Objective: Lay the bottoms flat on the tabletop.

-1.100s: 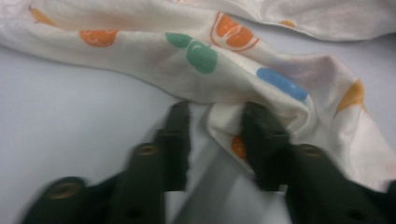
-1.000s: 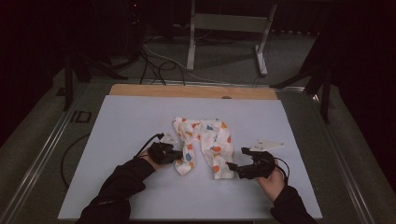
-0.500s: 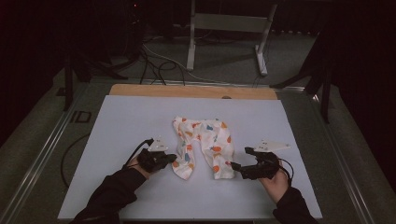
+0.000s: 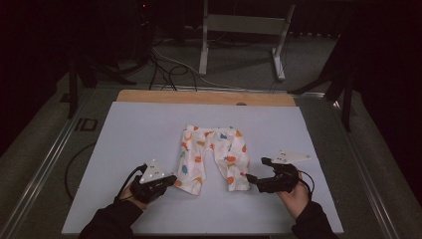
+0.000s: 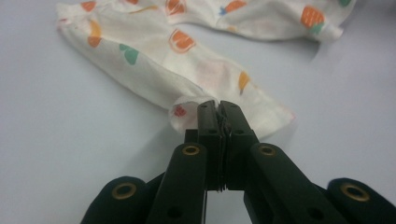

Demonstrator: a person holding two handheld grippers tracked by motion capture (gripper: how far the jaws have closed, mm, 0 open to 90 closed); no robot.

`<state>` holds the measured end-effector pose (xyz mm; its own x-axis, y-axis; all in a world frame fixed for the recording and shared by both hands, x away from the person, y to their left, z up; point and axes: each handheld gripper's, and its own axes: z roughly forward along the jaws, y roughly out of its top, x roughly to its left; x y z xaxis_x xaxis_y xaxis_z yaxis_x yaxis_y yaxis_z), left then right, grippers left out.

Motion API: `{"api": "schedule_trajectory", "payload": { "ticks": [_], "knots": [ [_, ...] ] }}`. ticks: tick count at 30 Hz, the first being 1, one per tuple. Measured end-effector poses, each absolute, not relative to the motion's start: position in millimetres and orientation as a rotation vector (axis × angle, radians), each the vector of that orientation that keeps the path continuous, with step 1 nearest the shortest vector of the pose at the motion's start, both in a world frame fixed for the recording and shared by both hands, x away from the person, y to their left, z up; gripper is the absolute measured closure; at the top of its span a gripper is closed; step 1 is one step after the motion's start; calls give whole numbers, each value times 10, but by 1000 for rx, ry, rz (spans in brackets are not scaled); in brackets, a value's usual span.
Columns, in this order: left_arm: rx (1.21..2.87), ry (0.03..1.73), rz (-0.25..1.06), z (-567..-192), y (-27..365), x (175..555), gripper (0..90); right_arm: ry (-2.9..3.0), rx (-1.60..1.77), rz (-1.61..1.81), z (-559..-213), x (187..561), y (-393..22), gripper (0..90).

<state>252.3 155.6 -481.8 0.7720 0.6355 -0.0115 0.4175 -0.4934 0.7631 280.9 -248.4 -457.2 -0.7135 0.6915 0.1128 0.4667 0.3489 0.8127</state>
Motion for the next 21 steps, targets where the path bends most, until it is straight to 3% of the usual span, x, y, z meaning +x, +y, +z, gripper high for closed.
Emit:
{"api": "schedule_trajectory", "payload": {
  "ticks": [6, 10, 16, 18, 21],
  "knots": [
    [2151, 816, 375, -4810, 1608, 2377, 885, 2355, 1047, 1298, -4568, 2782, -2502, 138],
    [2191, 851, 271, -4874, 1618, 2278, 857, 2358, 1052, 1302, -4570, 2767, -2500, 138],
    [2213, 896, 245, -4952, 1707, 2202, 572, 2370, 1044, 1292, -4577, 2748, -2493, 138],
    [2206, 908, 264, -4943, 1757, 2217, 515, 2372, 1035, 1286, -4581, 2744, -2487, 138],
    [2188, 921, 258, -4946, 1832, 2269, 514, 2375, 1034, 1281, -4584, 2747, -2476, 138]
  ]
}}
